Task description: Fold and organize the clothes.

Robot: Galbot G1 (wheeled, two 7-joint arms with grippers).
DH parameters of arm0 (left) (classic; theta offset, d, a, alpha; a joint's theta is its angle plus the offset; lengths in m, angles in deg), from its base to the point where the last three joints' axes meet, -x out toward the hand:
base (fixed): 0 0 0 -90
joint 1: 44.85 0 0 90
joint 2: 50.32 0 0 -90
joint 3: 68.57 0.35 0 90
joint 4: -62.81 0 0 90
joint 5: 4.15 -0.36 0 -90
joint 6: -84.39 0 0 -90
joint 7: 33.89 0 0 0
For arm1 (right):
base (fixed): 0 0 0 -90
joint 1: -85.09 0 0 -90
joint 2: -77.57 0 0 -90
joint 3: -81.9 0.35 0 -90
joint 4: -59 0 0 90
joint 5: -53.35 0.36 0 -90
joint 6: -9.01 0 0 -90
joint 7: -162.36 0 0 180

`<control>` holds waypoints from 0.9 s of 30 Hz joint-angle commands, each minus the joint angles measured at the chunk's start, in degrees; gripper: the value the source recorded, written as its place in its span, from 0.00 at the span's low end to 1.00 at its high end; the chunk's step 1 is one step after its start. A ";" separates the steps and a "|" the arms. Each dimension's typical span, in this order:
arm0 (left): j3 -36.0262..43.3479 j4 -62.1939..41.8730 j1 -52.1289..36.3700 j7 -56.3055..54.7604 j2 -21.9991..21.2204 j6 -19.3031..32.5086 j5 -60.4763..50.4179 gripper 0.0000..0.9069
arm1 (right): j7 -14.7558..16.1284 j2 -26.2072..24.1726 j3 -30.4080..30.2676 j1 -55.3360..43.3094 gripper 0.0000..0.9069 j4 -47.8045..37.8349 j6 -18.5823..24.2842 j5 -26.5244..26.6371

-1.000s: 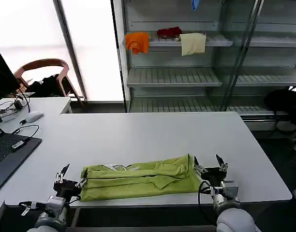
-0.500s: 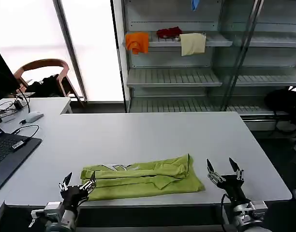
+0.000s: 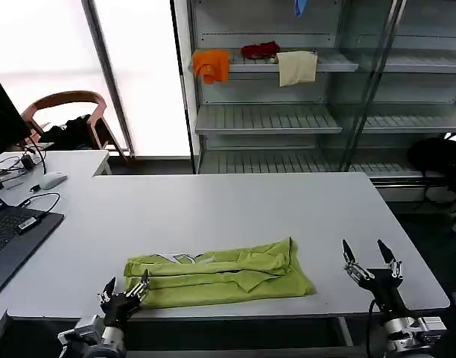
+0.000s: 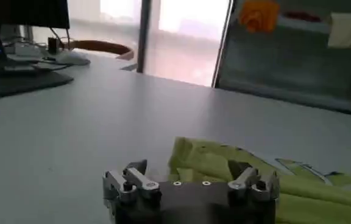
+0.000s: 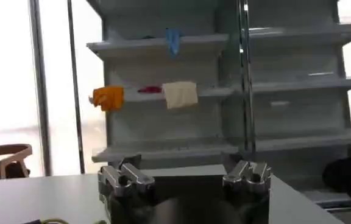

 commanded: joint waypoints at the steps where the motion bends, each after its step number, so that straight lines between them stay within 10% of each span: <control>1: 0.10 -4.28 -1.34 -0.10 -1.92 1.89 2.68 0.61 | 1.27 0.07 1.96 1.22 1.00 -0.32 2.02 1.03; 5: 0.79 -4.43 -1.02 0.24 -2.40 2.32 1.31 0.02 | 1.25 0.18 1.78 1.08 1.00 -0.36 2.00 0.96; 27: 1.27 -2.64 -1.62 0.16 -1.38 5.83 -1.86 0.00 | 0.13 0.34 1.70 -0.19 1.00 -0.38 0.96 0.99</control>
